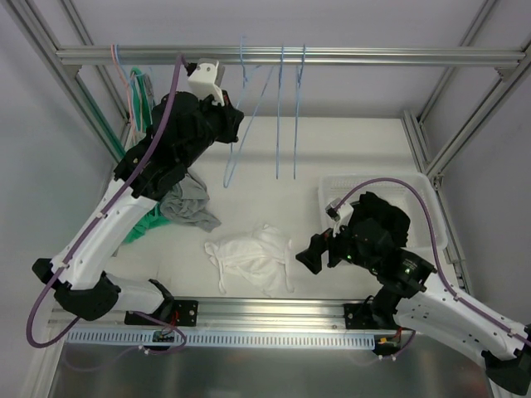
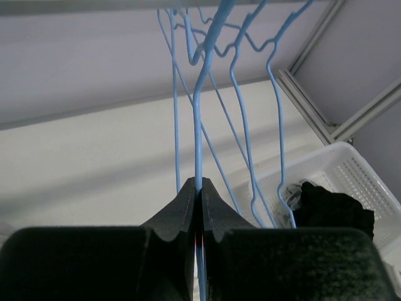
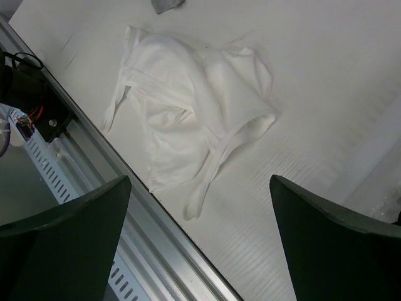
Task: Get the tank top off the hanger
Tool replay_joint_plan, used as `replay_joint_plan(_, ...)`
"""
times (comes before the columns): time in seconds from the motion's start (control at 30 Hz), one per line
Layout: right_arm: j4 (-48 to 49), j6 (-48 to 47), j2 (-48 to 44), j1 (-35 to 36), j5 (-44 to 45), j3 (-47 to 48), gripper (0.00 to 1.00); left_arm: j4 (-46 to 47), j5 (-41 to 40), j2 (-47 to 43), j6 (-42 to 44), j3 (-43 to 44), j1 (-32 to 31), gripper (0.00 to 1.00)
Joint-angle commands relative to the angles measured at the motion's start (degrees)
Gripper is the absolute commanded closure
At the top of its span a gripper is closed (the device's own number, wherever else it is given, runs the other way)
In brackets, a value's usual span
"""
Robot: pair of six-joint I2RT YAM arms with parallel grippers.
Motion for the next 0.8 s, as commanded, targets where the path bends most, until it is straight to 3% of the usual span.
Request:
replay_joint_plan(0.0, -0.13, -0.84, -1.08, 0.13, 1.18, 0.70, 0.01, 1.37, -3.59, 4.70, 3.59, 6.99, -0.20, 1.00)
replay_joint_plan(0.33, -1.71, -0.75, -3.28, 0.04, 2.58, 0.26, 0.01, 0.84, -3.86, 15.95, 2.46, 14.57, -0.20, 1.00)
replay_joint_plan(0.77, -2.32, -0.49, -3.20, 0.13, 0.39, -1.23, 0.00, 0.75, -1.93, 17.11, -1.77, 7.11, -0.29, 1.00)
